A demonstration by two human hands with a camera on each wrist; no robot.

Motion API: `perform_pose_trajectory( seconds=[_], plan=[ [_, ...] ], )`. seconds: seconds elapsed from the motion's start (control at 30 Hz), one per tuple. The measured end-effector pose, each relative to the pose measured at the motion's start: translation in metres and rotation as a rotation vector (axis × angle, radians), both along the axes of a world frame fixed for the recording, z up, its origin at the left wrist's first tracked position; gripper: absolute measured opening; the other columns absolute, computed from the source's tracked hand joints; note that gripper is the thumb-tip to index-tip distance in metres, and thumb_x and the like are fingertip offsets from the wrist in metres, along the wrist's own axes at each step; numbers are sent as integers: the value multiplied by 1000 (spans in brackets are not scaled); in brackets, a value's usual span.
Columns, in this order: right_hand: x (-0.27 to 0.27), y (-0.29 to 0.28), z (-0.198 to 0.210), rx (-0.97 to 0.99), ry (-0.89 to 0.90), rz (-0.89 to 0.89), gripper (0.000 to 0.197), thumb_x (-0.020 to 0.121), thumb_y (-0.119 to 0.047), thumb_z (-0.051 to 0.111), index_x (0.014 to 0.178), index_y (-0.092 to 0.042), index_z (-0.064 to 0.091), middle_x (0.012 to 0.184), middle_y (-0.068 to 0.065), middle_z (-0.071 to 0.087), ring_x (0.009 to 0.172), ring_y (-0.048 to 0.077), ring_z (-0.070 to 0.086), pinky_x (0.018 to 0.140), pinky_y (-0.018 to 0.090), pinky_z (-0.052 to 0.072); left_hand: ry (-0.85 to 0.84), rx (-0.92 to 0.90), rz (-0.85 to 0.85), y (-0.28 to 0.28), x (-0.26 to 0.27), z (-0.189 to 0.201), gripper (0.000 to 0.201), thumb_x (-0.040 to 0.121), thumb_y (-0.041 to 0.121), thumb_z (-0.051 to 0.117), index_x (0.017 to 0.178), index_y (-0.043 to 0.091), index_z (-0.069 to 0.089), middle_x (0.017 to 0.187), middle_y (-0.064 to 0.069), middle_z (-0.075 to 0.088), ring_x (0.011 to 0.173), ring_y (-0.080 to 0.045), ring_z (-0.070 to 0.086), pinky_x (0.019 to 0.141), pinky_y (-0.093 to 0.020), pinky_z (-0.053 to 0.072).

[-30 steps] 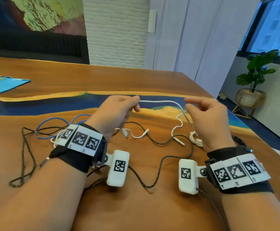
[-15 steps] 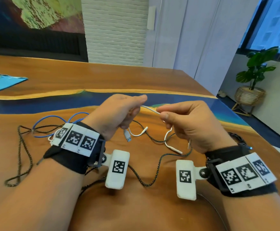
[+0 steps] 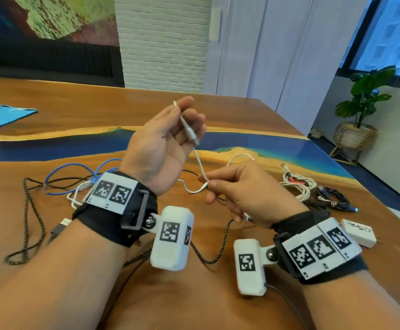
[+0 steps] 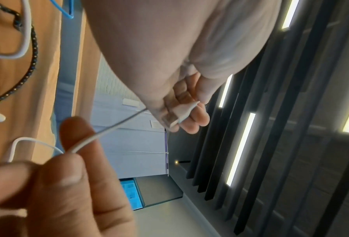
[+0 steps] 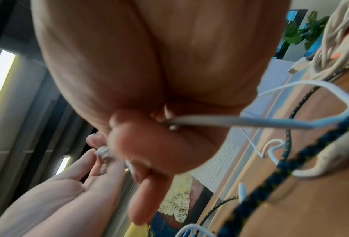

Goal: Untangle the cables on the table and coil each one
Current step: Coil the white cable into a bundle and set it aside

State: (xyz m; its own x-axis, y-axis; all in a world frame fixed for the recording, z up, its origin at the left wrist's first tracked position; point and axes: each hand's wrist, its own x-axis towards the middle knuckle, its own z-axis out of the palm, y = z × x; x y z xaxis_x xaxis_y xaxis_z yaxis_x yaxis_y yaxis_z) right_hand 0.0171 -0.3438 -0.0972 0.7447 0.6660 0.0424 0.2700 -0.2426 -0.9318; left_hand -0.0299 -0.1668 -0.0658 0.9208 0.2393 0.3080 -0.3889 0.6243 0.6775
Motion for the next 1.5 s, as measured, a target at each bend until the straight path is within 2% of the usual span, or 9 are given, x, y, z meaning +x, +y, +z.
perform_pose_trajectory(
  seconds=[0.13, 0.27, 0.37, 0.67, 0.87, 0.97, 1.13, 1.3, 1.5],
  plan=[
    [-5, 3, 4, -9, -148, 30, 18, 100, -22, 64, 98, -15, 80, 58, 2, 63, 41, 4, 42, 43, 11, 34, 70, 390, 252, -2, 5, -8, 23, 108, 9, 43, 103, 8, 66, 82, -3, 72, 97, -22, 71, 90, -34, 55],
    [-1, -10, 15, 163, -129, -8, 22, 98, -20, 65, 85, -8, 78, 52, 2, 42, 45, 8, 33, 44, 16, 28, 144, 896, 285, -1, 3, -15, 24, 106, 8, 49, 97, 8, 72, 70, 1, 68, 70, -23, 55, 61, -27, 42],
    [0, -17, 22, 304, -33, 17, 23, 95, -20, 63, 77, -11, 75, 52, 5, 35, 45, 14, 23, 40, 23, 20, 167, 1154, 118, -4, -2, -15, 25, 105, 10, 52, 94, 7, 74, 67, -1, 65, 56, -13, 56, 63, -25, 45],
    [17, -15, 9, 335, -76, -264, 24, 104, -22, 56, 98, -19, 79, 58, -1, 41, 46, 8, 31, 42, 20, 27, 181, 425, -336, -3, -8, -7, 44, 104, 36, 38, 88, 11, 70, 54, 8, 17, 45, -10, 7, 42, -25, 9],
    [3, -2, 6, -3, -159, -4, 32, 107, -15, 48, 128, -29, 69, 73, 6, 68, 44, 9, 35, 44, 22, 32, 48, -11, -203, 1, -1, -2, 37, 101, 25, 47, 129, 8, 62, 68, 7, 56, 60, -6, 57, 60, -19, 53],
    [-3, 0, 7, -102, -165, 103, 31, 108, -19, 48, 125, -35, 67, 79, 4, 75, 48, 14, 38, 50, 31, 39, 58, 92, -46, -8, 3, -8, 29, 104, 19, 47, 128, 13, 63, 92, 1, 75, 96, -17, 73, 97, -32, 56],
    [-7, -6, 11, -49, -135, 197, 30, 104, -29, 55, 88, -30, 80, 67, 9, 70, 59, 25, 45, 54, 27, 42, 159, 606, 161, -13, 4, -15, 21, 105, 11, 53, 108, 16, 73, 120, -5, 75, 102, -13, 73, 81, -22, 54],
    [4, -13, 15, 245, -188, 28, 25, 101, -24, 62, 84, -15, 79, 57, 15, 43, 54, 26, 32, 52, 42, 30, 245, 931, 24, -8, 1, -18, 26, 106, 18, 53, 106, 7, 76, 69, -7, 59, 62, -16, 51, 65, -29, 44],
    [24, -17, 5, 398, -160, -278, 29, 86, -45, 77, 72, -20, 70, 49, -10, 40, 43, 10, 29, 47, 27, 25, 315, 756, -224, -9, -9, -11, 55, 103, 43, 42, 77, 5, 72, 47, 3, 19, 45, -15, 11, 47, -29, 15]
  ],
)
